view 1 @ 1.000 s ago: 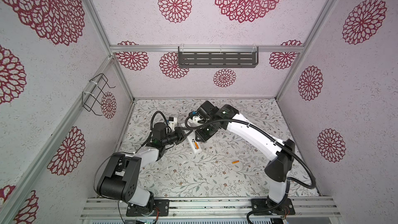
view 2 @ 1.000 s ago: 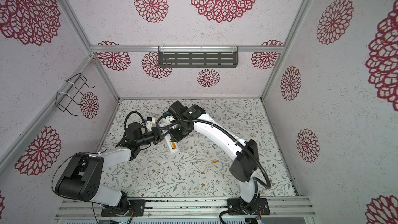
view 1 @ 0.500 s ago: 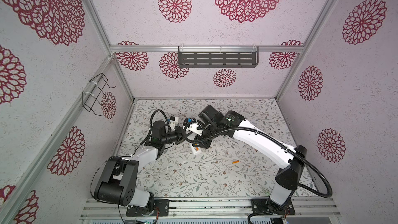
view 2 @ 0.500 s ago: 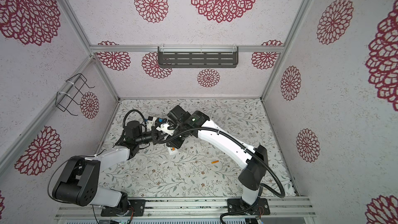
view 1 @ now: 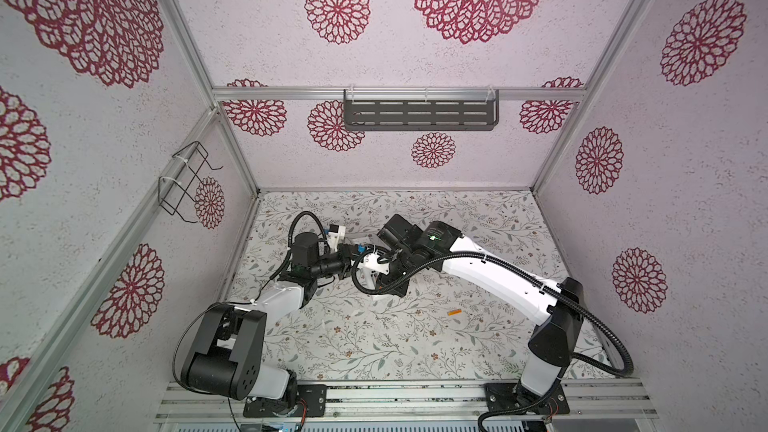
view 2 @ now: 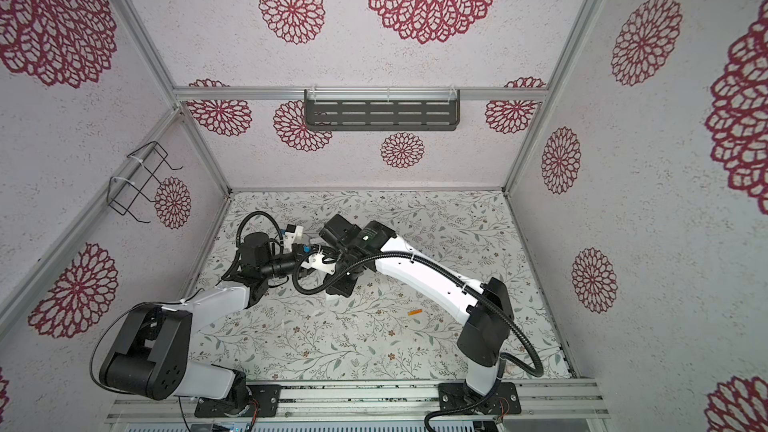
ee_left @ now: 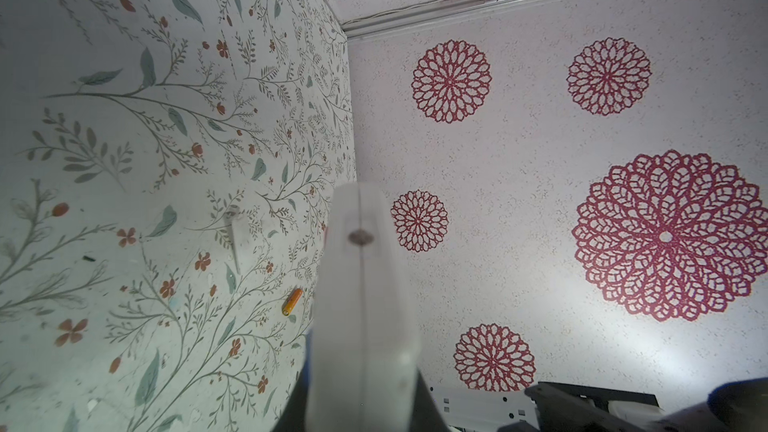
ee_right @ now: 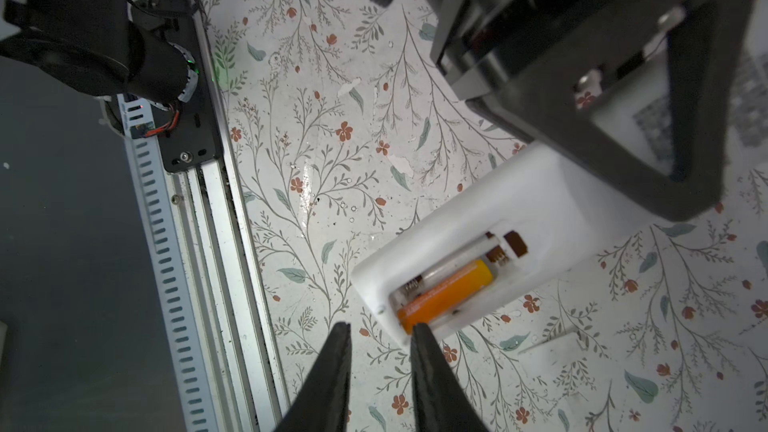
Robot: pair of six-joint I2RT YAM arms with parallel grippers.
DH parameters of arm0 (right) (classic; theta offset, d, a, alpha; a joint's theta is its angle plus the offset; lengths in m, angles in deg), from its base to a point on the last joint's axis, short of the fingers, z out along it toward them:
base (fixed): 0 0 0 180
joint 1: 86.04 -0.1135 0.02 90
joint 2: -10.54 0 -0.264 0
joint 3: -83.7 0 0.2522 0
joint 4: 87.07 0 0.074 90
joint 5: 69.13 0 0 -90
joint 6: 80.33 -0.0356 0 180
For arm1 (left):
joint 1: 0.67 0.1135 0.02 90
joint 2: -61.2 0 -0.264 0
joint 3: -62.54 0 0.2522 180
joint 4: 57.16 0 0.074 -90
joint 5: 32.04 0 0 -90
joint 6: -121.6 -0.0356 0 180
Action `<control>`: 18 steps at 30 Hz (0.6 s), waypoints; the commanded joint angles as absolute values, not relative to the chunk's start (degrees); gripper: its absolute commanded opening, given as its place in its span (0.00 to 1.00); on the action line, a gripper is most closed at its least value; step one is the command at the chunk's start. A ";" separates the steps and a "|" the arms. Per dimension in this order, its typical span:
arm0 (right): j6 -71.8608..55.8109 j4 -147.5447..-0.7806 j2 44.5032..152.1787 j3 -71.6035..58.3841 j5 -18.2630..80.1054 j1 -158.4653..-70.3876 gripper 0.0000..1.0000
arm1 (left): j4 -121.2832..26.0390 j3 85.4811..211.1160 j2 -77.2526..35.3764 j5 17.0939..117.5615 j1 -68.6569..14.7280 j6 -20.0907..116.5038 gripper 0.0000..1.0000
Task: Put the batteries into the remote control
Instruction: 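Press the orange battery down into the compartment with the right gripper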
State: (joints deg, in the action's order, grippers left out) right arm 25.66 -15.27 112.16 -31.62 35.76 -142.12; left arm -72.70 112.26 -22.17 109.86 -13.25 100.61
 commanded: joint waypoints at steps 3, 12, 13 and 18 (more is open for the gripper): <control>27.35 -14.34 110.30 -31.66 33.04 -142.36 0.27 | -76.18 113.21 -20.79 111.03 -12.89 102.26 0.00; 27.61 -15.36 110.81 -31.48 30.73 -142.39 0.24 | -77.82 113.14 -21.10 111.05 -12.89 103.32 0.00; 27.65 -15.39 110.91 -31.49 30.40 -142.38 0.24 | -77.99 113.12 -21.15 111.04 -12.89 103.47 0.00; 28.03 -15.81 111.23 -32.01 29.48 -142.41 0.22 | -78.97 113.12 -21.46 111.04 -12.89 104.10 0.00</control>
